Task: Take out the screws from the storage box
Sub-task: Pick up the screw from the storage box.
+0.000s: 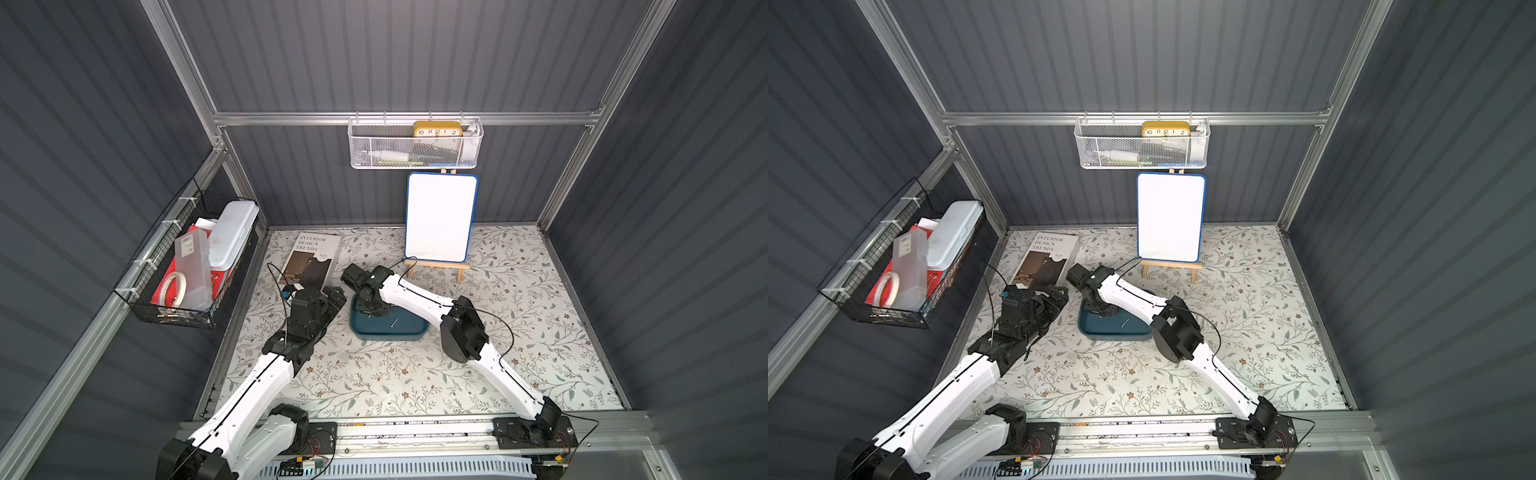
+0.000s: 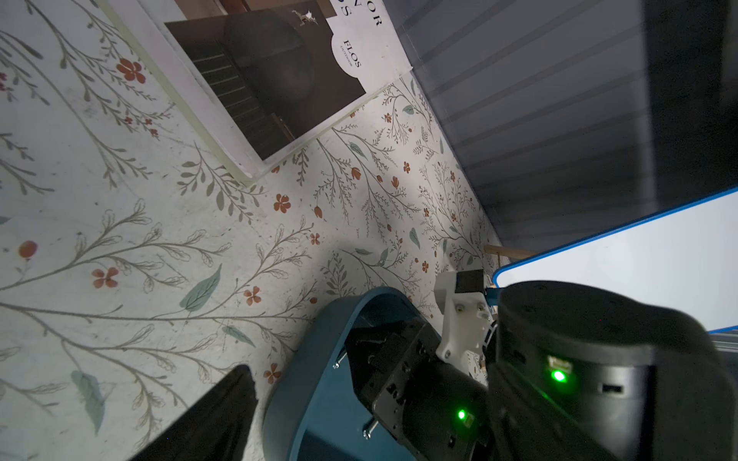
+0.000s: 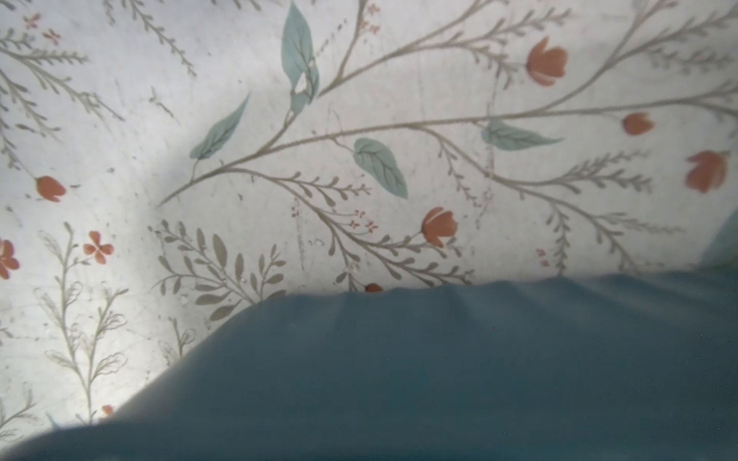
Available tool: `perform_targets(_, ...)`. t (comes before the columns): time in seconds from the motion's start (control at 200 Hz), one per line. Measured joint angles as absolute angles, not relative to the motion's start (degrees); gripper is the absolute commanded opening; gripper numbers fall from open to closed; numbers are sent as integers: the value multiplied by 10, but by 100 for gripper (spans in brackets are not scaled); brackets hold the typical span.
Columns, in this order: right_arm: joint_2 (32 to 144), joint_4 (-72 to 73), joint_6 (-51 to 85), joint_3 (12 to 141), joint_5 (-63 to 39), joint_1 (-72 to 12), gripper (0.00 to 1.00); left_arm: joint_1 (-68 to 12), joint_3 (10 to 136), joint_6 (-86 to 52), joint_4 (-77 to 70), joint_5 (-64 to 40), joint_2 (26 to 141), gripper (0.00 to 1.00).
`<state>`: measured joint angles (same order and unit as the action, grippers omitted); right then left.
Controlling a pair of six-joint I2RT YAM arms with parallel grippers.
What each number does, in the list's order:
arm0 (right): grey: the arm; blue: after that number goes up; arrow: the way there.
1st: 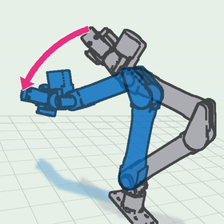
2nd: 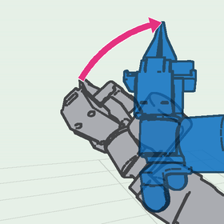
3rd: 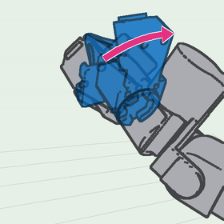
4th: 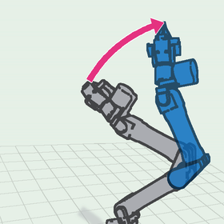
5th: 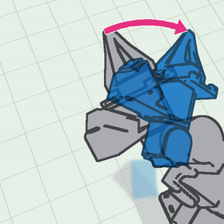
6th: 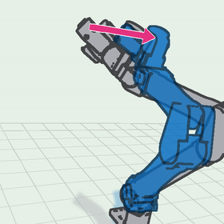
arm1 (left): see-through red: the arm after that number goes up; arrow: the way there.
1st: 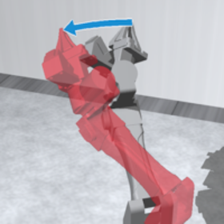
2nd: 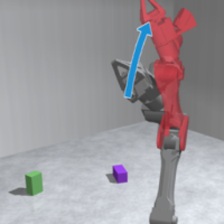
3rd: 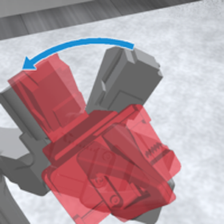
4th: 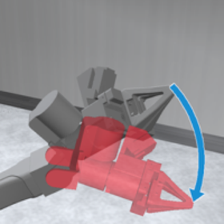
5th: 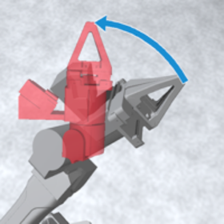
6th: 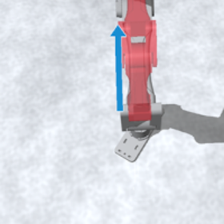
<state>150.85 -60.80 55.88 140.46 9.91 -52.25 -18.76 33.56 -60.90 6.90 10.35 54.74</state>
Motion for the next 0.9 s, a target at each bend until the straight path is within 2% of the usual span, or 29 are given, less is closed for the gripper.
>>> perform_targets(0.13,1513,-620,551,1413,100,-522,15,-188,335,-615,76,107,538,94)
perform_targets(0.37,1513,-644,530,1414,104,-521,12,-188,335,-624,84,111,532,94)
perform_targets(0.525,1513,-669,513,1414,113,-514,13,-188,335,-626,88,112,529,94)
perform_targets(0.66,1513,-694,497,1414,131,-506,20,-188,335,-630,90,112,529,94)
perform_targets(0.75,1512,-700,489,1410,136,-502,20,-188,335,-630,90,112,529,94)
perform_targets(0.9,1506,-696,486,1397,134,-501,13,-188,335,-632,90,108,530,94)
